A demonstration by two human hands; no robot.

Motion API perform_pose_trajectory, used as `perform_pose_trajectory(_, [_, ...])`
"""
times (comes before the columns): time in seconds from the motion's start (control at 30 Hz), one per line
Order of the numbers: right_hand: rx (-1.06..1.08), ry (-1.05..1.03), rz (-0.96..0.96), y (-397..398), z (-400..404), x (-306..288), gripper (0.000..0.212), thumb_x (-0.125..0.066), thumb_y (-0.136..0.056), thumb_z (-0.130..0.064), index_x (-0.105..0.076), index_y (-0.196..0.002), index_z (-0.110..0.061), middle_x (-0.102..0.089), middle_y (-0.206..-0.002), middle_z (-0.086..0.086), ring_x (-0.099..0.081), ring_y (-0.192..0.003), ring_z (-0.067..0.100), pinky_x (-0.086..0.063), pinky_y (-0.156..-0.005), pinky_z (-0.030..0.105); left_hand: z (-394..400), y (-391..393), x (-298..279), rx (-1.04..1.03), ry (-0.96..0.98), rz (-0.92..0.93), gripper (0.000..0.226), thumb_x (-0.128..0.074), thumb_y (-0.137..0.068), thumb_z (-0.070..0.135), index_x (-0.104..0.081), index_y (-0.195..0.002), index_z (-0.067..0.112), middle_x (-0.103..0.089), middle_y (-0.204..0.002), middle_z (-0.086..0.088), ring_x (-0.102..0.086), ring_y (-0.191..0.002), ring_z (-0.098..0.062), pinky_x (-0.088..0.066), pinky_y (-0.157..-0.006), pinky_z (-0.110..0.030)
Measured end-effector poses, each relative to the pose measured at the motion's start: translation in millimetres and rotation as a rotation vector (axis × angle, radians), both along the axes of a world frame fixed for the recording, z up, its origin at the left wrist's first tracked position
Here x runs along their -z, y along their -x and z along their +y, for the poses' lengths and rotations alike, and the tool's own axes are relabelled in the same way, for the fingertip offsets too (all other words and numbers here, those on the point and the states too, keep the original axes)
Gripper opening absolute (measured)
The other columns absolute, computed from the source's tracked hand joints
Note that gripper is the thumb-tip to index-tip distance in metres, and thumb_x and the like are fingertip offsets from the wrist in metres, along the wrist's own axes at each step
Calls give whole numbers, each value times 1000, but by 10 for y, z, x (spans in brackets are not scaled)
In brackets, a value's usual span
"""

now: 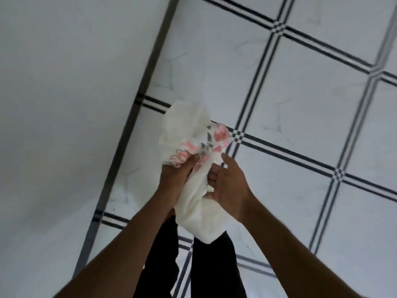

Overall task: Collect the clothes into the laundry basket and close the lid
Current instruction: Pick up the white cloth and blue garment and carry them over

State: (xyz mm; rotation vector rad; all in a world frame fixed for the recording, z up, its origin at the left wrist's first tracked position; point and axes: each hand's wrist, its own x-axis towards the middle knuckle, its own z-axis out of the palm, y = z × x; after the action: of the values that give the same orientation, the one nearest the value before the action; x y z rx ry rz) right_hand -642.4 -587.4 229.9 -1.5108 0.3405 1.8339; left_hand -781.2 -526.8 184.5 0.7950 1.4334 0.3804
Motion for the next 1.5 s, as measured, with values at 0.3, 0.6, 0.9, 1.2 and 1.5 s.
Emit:
perform_pose_trajectory(0.3, [506,21,-249,-1147,-1516,-512,46,-43,-104,-47,-71,-112,-12,-76,-110,16,-73,-96,28,-62,-82,42,-820,-1285,-484,254,76,89,46,-91,-72,27,-76,-114,17,-79,-106,-1,-76,-97,-21,-60,-94,-44])
perform_pose_trajectory(0.6, [414,281,-694,-2616,-3896,-526,30,-55,-91,-33,-69,-90,-6,-73,-80,8,-69,-79,31,-58,-77,46,-2644,-3251,-650,627,-186,83,54,-90,-69,26,-66,-117,34,-71,-115,12,-67,-116,-16,-48,-106,-30])
perform_pose_trajectory(0.9, [565,452,-763,-4823,-6010,-505,16,-59,-94,-37,-72,-98,-27,-71,-93,-7,-67,-92,17,-56,-96,48,-4169,-5659,-449,884,-204,27,69,-92,-70,36,-60,-132,33,-70,-126,11,-65,-120,-14,-49,-107,-36])
perform_pose_trajectory(1.2, [988,462,-454,-6783,-7485,-3,49,-56,-98,-51,-49,-137,-22,-54,-106,-1,-51,-95,17,-46,-90,43,-5486,-8317,-153,1070,-272,73,76,-90,-58,56,-66,-125,30,-74,-119,10,-69,-114,-13,-54,-104,-41])
perform_pose_trajectory(1.5, [1309,601,-96,-8721,-8923,2109,56,-27,-102,-50,-29,-152,-25,-40,-152,-2,-43,-138,31,-36,-107,56,-6478,-10584,892,1159,-398,180,49,-87,-72,32,-70,-117,24,-75,-111,9,-70,-111,-15,-55,-100,-34])
